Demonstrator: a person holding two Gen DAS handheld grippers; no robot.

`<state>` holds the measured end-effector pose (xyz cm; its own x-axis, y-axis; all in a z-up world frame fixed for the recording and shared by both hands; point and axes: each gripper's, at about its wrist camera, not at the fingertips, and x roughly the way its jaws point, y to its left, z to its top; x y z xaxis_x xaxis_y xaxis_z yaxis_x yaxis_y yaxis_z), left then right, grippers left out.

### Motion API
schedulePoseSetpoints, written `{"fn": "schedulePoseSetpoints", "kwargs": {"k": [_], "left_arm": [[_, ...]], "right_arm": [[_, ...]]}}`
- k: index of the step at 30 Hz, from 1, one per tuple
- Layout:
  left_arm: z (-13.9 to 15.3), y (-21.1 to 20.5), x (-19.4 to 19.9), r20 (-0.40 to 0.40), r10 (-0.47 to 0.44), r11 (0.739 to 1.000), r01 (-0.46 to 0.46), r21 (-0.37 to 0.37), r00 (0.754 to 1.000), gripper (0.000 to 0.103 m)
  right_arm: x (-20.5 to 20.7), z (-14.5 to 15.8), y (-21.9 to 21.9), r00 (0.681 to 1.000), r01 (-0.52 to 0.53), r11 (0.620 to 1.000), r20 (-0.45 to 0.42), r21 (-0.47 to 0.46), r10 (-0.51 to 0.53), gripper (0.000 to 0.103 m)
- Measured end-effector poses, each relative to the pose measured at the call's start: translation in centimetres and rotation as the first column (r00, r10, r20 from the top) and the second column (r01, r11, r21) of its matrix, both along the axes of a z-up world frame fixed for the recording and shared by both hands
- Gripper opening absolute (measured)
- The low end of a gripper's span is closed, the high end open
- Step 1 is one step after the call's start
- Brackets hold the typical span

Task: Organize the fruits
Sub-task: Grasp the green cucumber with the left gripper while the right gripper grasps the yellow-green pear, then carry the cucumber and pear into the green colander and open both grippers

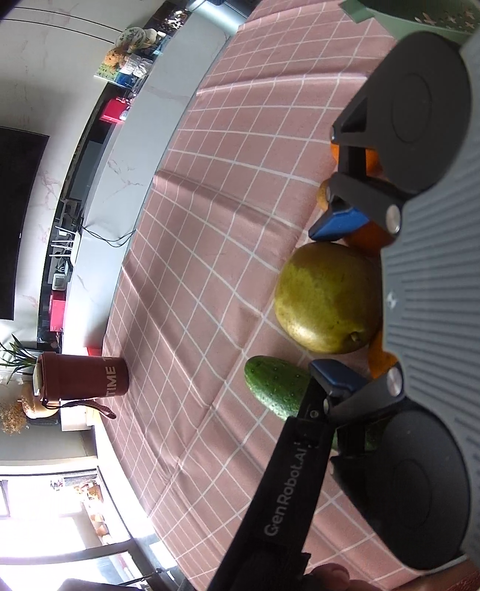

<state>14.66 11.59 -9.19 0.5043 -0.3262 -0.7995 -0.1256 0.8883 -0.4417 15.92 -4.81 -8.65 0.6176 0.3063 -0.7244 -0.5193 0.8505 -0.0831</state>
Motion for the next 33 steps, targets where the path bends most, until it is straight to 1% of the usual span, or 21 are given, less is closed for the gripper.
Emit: {"fn": "schedulePoseSetpoints", "kwargs": {"k": [4, 7, 10, 16, 18, 21, 26, 31, 33], "left_arm": [[0.1, 0.0, -0.2, 0.008, 0.003, 1.000, -0.003, -0.007, 1.000, 0.043], [0.5, -0.2, -0.6, 0.030, 0.004, 1.000, -0.005, 0.027, 1.000, 0.043], [1.3, -0.4, -1.4, 0.062, 0.028, 0.998, -0.032, 0.056, 0.998, 0.042], [3.3, -0.6, -3.2, 0.138, 0.062, 0.995, -0.071, 0.064, 0.989, 0.042], [4.2, -0.8, -3.6, 0.151, 0.071, 0.994, -0.082, 0.071, 0.986, 0.042], [6.1, -1.7, -4.4, 0.191, 0.071, 0.993, -0.088, 0.081, 0.979, 0.042], [9.6, -4.8, -5.7, 0.245, 0.020, 0.995, -0.043, 0.088, 0.969, 0.042], [12.0, -9.1, -5.8, 0.274, -0.060, 0.996, 0.041, 0.073, 0.960, 0.042], [12.4, -11.0, -5.4, 0.264, -0.086, 0.995, 0.071, 0.064, 0.961, 0.042]], "right_arm": [[-0.1, 0.0, -0.1, 1.000, 0.008, 1.000, 0.007, 0.005, -0.008, 0.062], [-0.3, 0.1, -0.2, 1.000, 0.015, 1.000, 0.016, 0.020, -0.015, 0.062], [-0.7, 0.6, -0.2, 0.999, 0.010, 1.000, 0.037, 0.022, -0.010, 0.062], [-2.2, 2.7, -1.4, 0.996, 0.006, 0.998, 0.086, 0.057, -0.011, 0.062], [-2.8, 3.6, -2.3, 0.996, 0.015, 0.997, 0.089, 0.081, -0.022, 0.062], [-3.4, 4.8, -3.8, 0.996, 0.036, 0.992, 0.077, 0.121, -0.045, 0.062], [-4.5, 7.1, -6.6, 0.997, 0.050, 0.984, 0.043, 0.173, -0.059, 0.062], [-5.3, 9.3, -10.4, 0.999, 0.041, 0.986, 0.019, 0.163, -0.045, 0.062], [-5.4, 10.2, -12.4, 0.999, 0.047, 0.988, 0.013, 0.150, -0.050, 0.062]]}}
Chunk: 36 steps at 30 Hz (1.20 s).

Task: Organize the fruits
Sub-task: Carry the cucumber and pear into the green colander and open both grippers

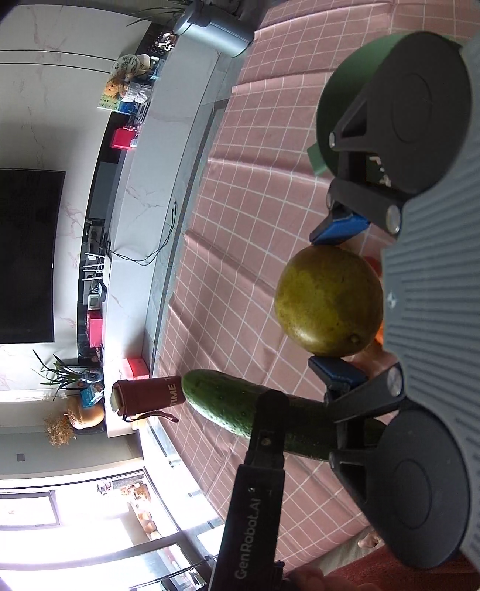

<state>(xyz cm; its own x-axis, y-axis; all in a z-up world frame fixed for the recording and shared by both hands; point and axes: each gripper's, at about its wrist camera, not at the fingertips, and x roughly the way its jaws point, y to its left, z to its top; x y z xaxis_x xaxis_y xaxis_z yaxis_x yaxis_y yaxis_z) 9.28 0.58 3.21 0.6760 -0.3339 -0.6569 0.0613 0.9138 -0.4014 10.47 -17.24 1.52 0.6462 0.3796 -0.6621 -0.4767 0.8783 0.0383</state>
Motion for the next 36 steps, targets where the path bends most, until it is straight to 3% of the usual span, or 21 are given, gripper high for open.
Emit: {"fn": "schedulePoseSetpoints", "kwargs": {"k": [11, 15, 21, 32, 36], "left_arm": [[-0.3, -10.2, 4.4, -0.021, -0.171, 0.983, 0.170, -0.070, 0.985, 0.042], [-2.4, -13.5, 6.6, -0.088, -0.213, 0.976, 0.209, -0.054, 0.973, 0.042], [-6.4, -16.4, 8.6, -0.239, -0.272, 0.960, 0.280, -0.002, 0.932, 0.042], [-8.7, -18.2, 9.8, -0.334, -0.278, 0.947, 0.315, 0.060, 0.901, 0.042], [-8.5, -18.8, 9.6, -0.326, -0.289, 0.935, 0.338, 0.105, 0.900, 0.042]], "right_arm": [[0.5, 0.2, -10.2, 0.997, 0.046, 0.991, -0.059, -0.124, -0.053, 0.062], [1.5, -0.6, -12.4, 0.995, 0.027, 0.985, -0.090, -0.169, -0.043, 0.062], [2.6, -3.8, -13.5, 0.988, -0.090, 0.957, -0.146, -0.275, 0.051, 0.062], [5.4, -6.8, -13.1, 0.950, -0.264, 0.898, -0.256, -0.353, 0.179, 0.062], [5.8, -7.5, -12.8, 0.940, -0.297, 0.885, -0.274, -0.359, 0.205, 0.062]]}}
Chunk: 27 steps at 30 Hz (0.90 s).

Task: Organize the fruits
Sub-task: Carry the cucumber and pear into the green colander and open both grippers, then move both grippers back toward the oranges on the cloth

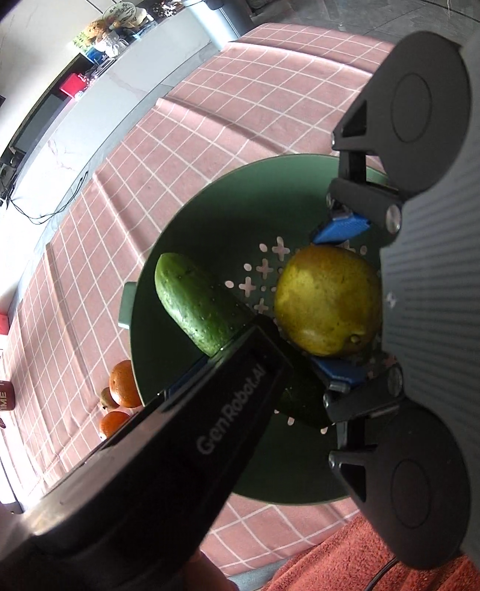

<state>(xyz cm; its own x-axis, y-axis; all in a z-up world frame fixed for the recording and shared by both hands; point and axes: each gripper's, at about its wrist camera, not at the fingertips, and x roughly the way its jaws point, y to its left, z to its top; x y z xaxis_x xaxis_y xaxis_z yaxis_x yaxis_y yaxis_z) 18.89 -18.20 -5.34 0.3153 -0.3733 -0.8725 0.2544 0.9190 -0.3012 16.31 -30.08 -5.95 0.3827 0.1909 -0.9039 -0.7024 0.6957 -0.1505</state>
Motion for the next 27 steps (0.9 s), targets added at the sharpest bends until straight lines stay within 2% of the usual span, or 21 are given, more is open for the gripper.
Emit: {"fn": "schedulePoseSetpoints", "kwargs": {"k": [7, 11, 15, 17, 20, 22, 27], "left_arm": [[0.2, -0.7, -0.1, 0.022, -0.040, 0.998, 0.039, 0.056, 0.999, 0.043], [0.4, -0.7, 0.0, 0.026, -0.038, 0.998, 0.037, 0.046, 0.999, 0.047], [0.4, -0.5, 0.0, 0.019, -0.039, 0.998, 0.039, 0.044, 0.999, 0.048], [0.7, -0.4, -0.3, 0.021, -0.040, 0.999, 0.039, 0.027, 0.999, 0.048], [1.9, 0.1, -1.0, 0.047, -0.048, 0.999, 0.048, 0.002, 0.998, 0.049], [2.8, 0.6, -1.6, 0.071, -0.050, 0.999, 0.050, 0.003, 0.996, 0.049], [5.2, 2.3, -3.2, 0.134, -0.063, 0.998, 0.062, 0.016, 0.989, 0.049]], "right_arm": [[0.5, -0.4, 0.0, 1.000, -0.006, 1.000, -0.015, 0.011, 0.006, 0.062], [0.5, -0.1, -0.6, 1.000, 0.006, 1.000, -0.018, 0.005, -0.006, 0.062], [0.6, 0.8, -0.8, 0.999, 0.033, 0.999, 0.012, 0.004, -0.033, 0.074], [0.7, 1.5, -0.9, 0.999, 0.052, 0.999, 0.007, 0.017, -0.052, 0.074], [0.4, 2.4, -0.8, 0.998, 0.065, 0.998, 0.019, 0.008, -0.065, 0.076], [0.0, 3.0, -0.7, 0.997, 0.076, 0.997, 0.034, 0.000, -0.076, 0.082], [-1.5, 4.4, -0.1, 0.987, 0.155, 0.988, 0.051, 0.002, -0.155, 0.082]]}}
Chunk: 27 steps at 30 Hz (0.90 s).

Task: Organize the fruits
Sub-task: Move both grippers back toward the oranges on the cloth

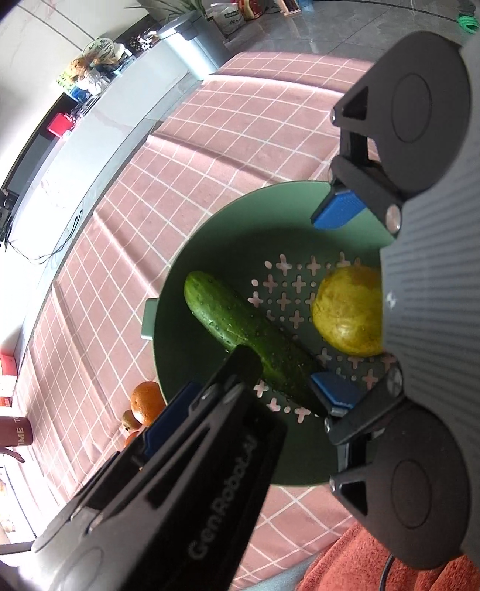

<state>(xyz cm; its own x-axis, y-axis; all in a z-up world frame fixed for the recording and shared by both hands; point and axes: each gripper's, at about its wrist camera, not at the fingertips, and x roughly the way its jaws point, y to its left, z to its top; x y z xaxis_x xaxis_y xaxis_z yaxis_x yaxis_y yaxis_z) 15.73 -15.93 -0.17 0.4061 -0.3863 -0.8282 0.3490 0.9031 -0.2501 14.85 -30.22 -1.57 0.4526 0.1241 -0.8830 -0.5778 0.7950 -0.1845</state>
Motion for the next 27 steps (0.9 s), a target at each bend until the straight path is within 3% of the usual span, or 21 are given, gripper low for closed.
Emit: {"fn": "schedulePoseSetpoints", "kwargs": {"k": [10, 16, 22, 27], "left_arm": [[3.5, 5.8, -3.1, 0.105, -0.007, 1.000, 0.005, 0.019, 0.994, 0.049], [4.6, 10.7, -4.2, 0.162, 0.016, 0.999, -0.022, 0.033, 0.987, 0.049], [3.5, 14.4, -4.7, 0.157, 0.055, 0.997, -0.062, 0.042, 0.986, 0.049], [1.0, 16.3, -5.0, 0.171, 0.088, 0.995, -0.096, 0.042, 0.981, 0.049]], "right_arm": [[-2.9, 2.8, 2.2, 0.989, 0.136, 0.980, 0.045, 0.147, -0.144, 0.081], [-5.0, 3.6, 5.5, 0.976, 0.166, 0.934, 0.080, 0.316, -0.201, 0.081], [-6.3, 2.7, 9.6, 0.967, 0.197, 0.862, 0.054, 0.467, -0.251, 0.081], [-7.3, 1.0, 12.8, 0.952, 0.236, 0.837, 0.056, 0.494, -0.301, 0.077]]}}
